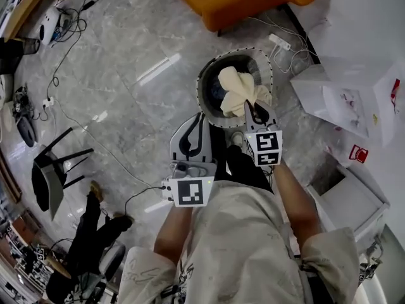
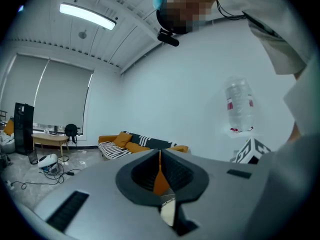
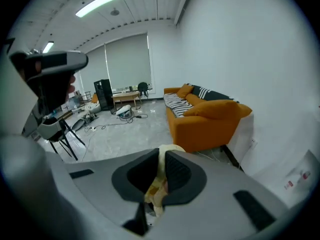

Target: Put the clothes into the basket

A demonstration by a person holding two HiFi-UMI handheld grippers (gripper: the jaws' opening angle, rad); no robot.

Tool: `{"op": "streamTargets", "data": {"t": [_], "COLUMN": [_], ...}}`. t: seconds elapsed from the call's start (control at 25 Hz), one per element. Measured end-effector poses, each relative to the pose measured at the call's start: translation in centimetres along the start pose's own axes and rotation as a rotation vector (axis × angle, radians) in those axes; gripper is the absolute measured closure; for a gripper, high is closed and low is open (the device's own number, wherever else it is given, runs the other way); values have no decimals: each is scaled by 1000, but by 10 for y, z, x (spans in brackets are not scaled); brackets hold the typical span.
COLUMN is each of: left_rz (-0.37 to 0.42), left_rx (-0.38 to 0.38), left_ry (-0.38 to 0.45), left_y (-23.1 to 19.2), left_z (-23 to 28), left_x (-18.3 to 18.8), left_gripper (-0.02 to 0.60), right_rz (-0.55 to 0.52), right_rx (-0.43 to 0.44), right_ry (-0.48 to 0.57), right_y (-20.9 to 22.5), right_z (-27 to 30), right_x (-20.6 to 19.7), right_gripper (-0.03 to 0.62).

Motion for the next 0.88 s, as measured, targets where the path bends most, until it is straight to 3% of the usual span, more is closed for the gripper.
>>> {"op": "streamTargets", "data": {"t": [0.48, 0.88], "left_rz": [-51, -69], "left_rx": [-44, -64], "left_ry": [-51, -66], "left_y": [-40, -59], "left_z": [17, 25], "left_x": [-39, -55], "left_gripper": [571, 571], "right_rz": [-92, -151], "right_rx": [-6, -5], "right_ry": [-270, -533], "right_y": [-30, -30], "right_z": [113, 157], "right_x": [-90, -164], "right_gripper": [585, 585]}}
Point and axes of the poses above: the fingertips, and each gripper's own axes: z forward along the fingers, y to its right, x out of its top, the point moved 2 cm from there along -z, backward along the fingers, and after that the axes turned 11 degrees about -x, right-handed, at the moved point
